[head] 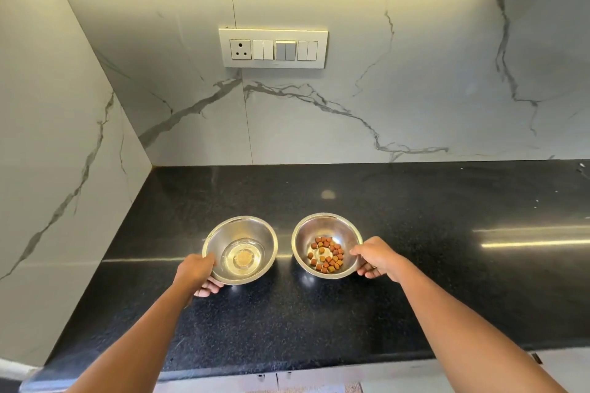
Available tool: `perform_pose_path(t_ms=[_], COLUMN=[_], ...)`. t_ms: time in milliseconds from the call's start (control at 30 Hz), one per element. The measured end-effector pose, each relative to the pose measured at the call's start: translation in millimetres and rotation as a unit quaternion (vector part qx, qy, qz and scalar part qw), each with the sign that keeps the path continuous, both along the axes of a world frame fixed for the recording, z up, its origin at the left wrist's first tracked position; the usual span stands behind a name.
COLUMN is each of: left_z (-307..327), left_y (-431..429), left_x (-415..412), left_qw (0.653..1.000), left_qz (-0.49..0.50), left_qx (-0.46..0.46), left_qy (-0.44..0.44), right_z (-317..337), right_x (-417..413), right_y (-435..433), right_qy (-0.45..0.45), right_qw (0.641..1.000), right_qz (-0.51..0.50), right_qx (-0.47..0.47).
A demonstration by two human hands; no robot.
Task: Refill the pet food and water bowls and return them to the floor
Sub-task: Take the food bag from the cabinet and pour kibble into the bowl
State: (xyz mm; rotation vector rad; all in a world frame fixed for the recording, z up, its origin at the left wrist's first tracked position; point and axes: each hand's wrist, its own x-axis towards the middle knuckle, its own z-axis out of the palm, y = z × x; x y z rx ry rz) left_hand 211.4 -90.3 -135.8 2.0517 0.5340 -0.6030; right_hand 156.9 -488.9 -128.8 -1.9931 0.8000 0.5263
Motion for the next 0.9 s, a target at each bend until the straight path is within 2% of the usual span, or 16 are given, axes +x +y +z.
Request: perform_pose_path(t_ms=[200,300,433,600,667,900], left_z=[5.5,13.2,33.1,84.7,110.9,221.5], left_y=[3.6,4.0,0.6,-21.1,-33.7,-81.2], left_x=[2.2,3.8,10.1,34.0,43.6,69.4], left_qw=[0.999,0.995,0.978,0.950,0.925,0.790], left_qz=[0.017,0.002,-0.016,-0.079,-0.110,-0.154], left_qx=[0.035,0.095,0.161,0.205,0.233,0.241], left_qy=[0.007,-0.040,-0.134,-0.222,-0.280,-0.542], right_z=[7.6,11.8,29.2,73.8,96.0,206.6], right_x=[-2.2,2.7,7.8,31.7,46.5,92.9], right_y=[3.2,0.1,0.1,7.8,11.5,39.3], right_qy=[-0.007,-0.019,-0.083,-0.209,-0.264,-0.490], right_qw=[1.000,0.995,0.955,0.906,0.888,0.791], right_qz=[0.001,0.022,0.078,0.129,0.135,0.110], right_qx=[-0.031,-0.098,-0.275,-0.344,-0.353,-0.349])
